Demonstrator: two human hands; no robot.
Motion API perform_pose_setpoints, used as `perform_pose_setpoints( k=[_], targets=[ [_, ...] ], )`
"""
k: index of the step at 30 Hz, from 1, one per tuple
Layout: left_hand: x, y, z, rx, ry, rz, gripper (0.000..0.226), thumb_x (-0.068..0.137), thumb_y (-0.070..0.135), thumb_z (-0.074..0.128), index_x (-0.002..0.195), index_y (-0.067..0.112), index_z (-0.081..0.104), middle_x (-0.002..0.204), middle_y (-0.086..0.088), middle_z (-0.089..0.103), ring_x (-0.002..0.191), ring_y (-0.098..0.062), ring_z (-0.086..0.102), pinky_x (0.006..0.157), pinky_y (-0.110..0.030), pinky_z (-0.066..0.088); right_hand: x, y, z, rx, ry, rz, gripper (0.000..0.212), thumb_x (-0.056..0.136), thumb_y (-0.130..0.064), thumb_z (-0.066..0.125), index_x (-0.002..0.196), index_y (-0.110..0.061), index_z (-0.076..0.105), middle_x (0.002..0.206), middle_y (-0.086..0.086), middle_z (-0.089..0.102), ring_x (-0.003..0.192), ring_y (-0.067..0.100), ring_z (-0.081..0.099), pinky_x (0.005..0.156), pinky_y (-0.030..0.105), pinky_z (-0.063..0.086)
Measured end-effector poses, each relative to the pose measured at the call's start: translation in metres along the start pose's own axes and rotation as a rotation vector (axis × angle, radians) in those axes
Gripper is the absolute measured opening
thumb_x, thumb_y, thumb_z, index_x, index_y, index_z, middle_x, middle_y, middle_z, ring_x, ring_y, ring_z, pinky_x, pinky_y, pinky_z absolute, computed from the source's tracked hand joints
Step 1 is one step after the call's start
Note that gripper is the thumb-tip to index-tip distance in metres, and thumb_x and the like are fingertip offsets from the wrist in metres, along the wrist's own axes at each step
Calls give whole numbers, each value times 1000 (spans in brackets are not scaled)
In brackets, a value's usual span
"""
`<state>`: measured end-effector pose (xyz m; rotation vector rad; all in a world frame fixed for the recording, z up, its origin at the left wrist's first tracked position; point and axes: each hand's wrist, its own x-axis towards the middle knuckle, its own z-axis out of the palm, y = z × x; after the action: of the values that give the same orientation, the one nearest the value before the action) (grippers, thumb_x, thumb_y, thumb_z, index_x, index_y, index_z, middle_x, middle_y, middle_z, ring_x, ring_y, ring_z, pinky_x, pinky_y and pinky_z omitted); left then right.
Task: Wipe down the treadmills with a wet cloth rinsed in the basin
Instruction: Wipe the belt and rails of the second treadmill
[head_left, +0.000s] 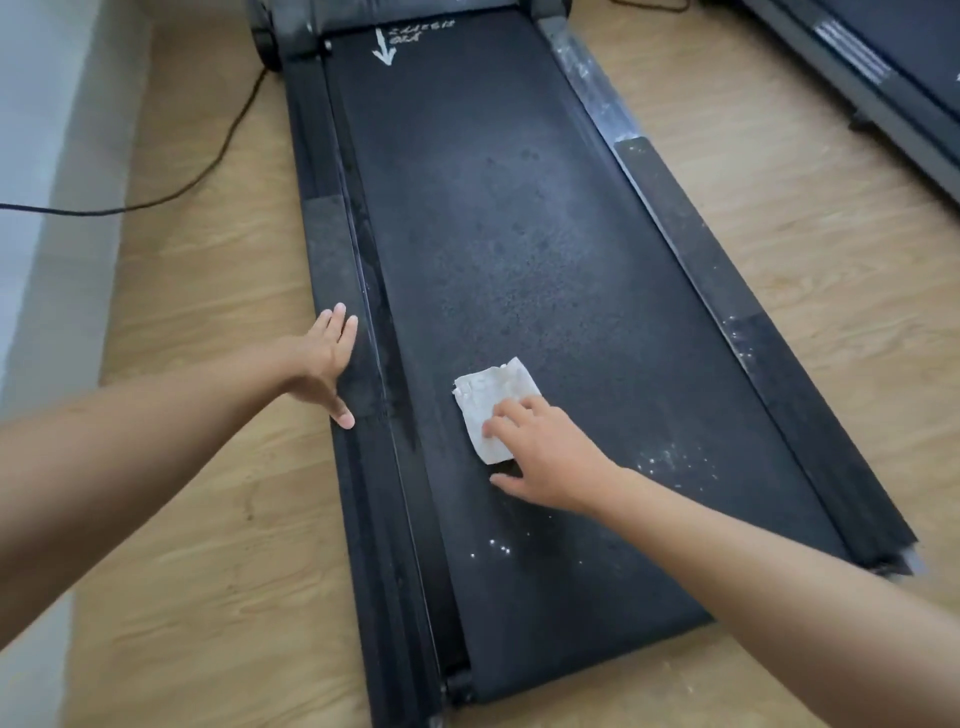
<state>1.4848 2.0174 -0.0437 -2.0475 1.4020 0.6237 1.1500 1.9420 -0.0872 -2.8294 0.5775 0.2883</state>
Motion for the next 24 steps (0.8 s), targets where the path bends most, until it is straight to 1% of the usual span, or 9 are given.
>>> perform_pose_setpoints(
  k=[4,8,9,11,13,15,17,20,24],
  targets=[
    [-5,10,3,60,85,5,152,67,64,87,161,1,-13,169,-22,-19,160,-32,-9,127,-42,21,-6,9,10,40,129,83,11,100,-23,55,102,-15,63,104,1,62,94,31,56,70,46,54],
    [-20,34,4,276,249,25,130,70,60,86,160,2,13,170,-23,2,159,-34,4,125,-45,22,-14,9,-30,543,148,271,12,108,-31,49,105,-22,57,97,-3,68,91,24,63,78,41,54],
    [-25,45,0,272,281,62,112,75,57,82,158,6,26,170,-21,9,159,-33,8,124,-45,22,-17,9,-37,688,192,319,11,108,-32,51,104,-25,58,97,-6,71,89,18,66,79,35,54],
    [-40,73,-12,56,397,178,59,88,54,69,135,21,57,154,-6,47,148,-26,37,111,-40,39,-25,10,-52,947,275,406,11,106,-32,58,99,-27,64,95,-10,76,88,11,70,80,28,55],
    [-69,108,-24,-376,520,288,21,93,51,65,98,31,66,103,14,68,105,-10,65,82,-33,52,-36,8,-62,1228,332,500,12,105,-27,61,100,-19,69,94,-3,79,92,18,76,83,36,63],
    [-100,143,-36,-775,479,441,22,94,44,69,83,26,64,79,10,67,74,-4,62,68,-28,51,-53,2,-69,1547,371,566,16,105,-18,61,105,-6,71,100,10,80,99,29,77,83,43,66],
    [-121,169,-42,-988,391,544,21,95,41,72,85,24,64,80,5,68,71,-6,59,68,-25,50,-72,-4,-75,1727,393,590,18,105,-14,60,105,0,71,105,19,78,103,34,77,86,46,65],
    [-129,189,-37,-1123,243,574,28,91,50,74,89,25,63,87,3,72,79,-17,66,77,-36,55,-94,-15,-73,1866,429,570,19,106,-12,57,100,-1,71,107,21,77,104,35,77,90,50,62],
    [-129,200,-29,-1109,129,553,46,87,64,71,82,21,55,77,6,64,70,-10,55,71,-37,50,-109,-25,-68,1873,439,571,19,106,-10,57,102,1,72,109,21,77,105,34,77,92,51,62]
  ],
)
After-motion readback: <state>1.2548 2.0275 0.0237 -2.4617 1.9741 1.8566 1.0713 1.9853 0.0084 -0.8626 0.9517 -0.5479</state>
